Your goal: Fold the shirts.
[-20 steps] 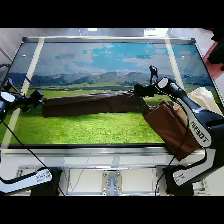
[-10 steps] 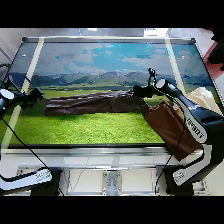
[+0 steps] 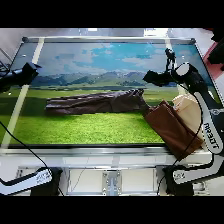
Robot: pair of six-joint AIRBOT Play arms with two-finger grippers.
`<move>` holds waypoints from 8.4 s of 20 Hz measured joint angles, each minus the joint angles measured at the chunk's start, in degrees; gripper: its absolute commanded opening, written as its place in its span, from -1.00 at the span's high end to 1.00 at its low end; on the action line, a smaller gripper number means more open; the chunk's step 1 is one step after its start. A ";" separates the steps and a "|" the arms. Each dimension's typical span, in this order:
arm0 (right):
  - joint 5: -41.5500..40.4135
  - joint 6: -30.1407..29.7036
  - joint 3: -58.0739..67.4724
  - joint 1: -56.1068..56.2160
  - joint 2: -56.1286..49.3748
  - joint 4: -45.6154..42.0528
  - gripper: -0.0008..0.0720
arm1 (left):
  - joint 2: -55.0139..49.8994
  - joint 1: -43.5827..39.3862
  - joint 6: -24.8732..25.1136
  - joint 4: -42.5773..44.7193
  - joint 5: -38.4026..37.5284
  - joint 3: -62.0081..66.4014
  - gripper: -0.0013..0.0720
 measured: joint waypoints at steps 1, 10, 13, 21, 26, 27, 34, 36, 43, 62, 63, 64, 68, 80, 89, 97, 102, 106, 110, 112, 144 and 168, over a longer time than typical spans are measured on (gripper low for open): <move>2.49 -1.09 0.09 -1.55 -1.57 1.84 -0.83 | 0.02 -1.66 3.32 -1.95 0.07 0.22 -0.52; 13.16 -13.20 0.46 -6.84 -17.70 15.93 -0.77 | 0.15 -20.59 19.98 -1.95 13.16 0.81 -0.35; 15.32 -17.40 0.55 -7.02 -20.94 23.32 -0.78 | 0.15 -23.58 20.85 -0.94 16.70 0.81 -0.35; 17.31 -22.69 0.52 -6.14 -23.21 34.84 0.11 | 0.07 -25.38 20.55 -0.31 19.15 0.83 -0.28; 18.78 -25.38 0.87 -5.18 -23.32 41.97 0.90 | -3.08 -25.51 18.34 -0.11 15.13 0.83 0.92; 19.85 -25.70 1.51 -5.11 -23.26 43.36 0.90 | -4.48 -25.51 16.79 -0.09 13.49 0.83 0.92; 22.60 -19.91 10.84 -0.96 -17.31 39.30 0.90 | -18.12 -28.74 6.97 0.07 2.86 0.83 0.92; 22.60 -16.90 15.28 2.21 -15.52 34.32 0.90 | -21.79 -30.75 5.84 0.83 1.70 0.85 0.92; 19.26 -8.00 30.08 16.57 -13.57 18.18 0.91 | -27.26 -33.68 -2.93 15.32 -0.31 2.67 0.92; -30.45 -0.07 33.64 47.82 -25.38 27.87 0.91 | 2.32 -3.15 -15.98 55.71 -10.82 14.36 0.92; -32.52 -0.61 33.64 49.00 -26.75 30.51 0.88 | 2.49 -2.78 -16.02 55.12 -10.62 14.36 0.92; -34.05 -1.25 33.64 50.03 -27.76 32.65 0.15 | 2.60 -2.56 -16.00 54.40 -10.51 14.36 0.92; -37.94 -3.61 33.68 51.87 -29.16 37.79 -0.89 | 2.86 -2.05 -15.98 52.94 -9.60 14.38 0.92; -15.72 3.54 31.78 33.83 -25.94 17.70 -0.89 | 2.91 -1.95 -15.85 47.63 -9.14 14.36 0.92; -6.25 2.78 28.74 31.41 -36.37 28.30 -0.88 | 2.91 -1.95 -12.98 46.93 -8.90 14.36 -0.07; -11.41 0.76 29.68 34.45 -39.41 36.33 -0.13 | 2.91 -1.95 -12.26 45.79 -6.34 14.36 -0.06; -13.88 -1.33 30.01 35.23 -40.09 39.95 0.90 | 2.91 -1.95 -11.37 45.48 -6.08 14.36 -0.05; -13.40 -4.31 30.05 32.81 -37.59 41.18 0.90 | 2.91 -1.95 -11.21 45.66 -5.97 14.38 -0.05; -5.14 0.94 30.08 26.49 -28.04 23.54 0.90 | 2.91 -1.95 -11.19 45.66 -5.99 14.36 -0.05; 2.67 6.29 30.08 22.67 -21.09 8.81 0.91 | 2.91 -1.95 -11.19 45.07 -6.05 14.38 -0.05; 20.94 7.93 -4.37 -1.66 17.97 -22.67 -0.62 | 1.88 -4.76 -7.32 25.18 -12.52 14.27 0.03; -14.69 -13.35 -3.89 22.84 8.24 2.05 -0.62 | -5.49 -39.54 -0.44 26.40 -12.61 14.27 0.02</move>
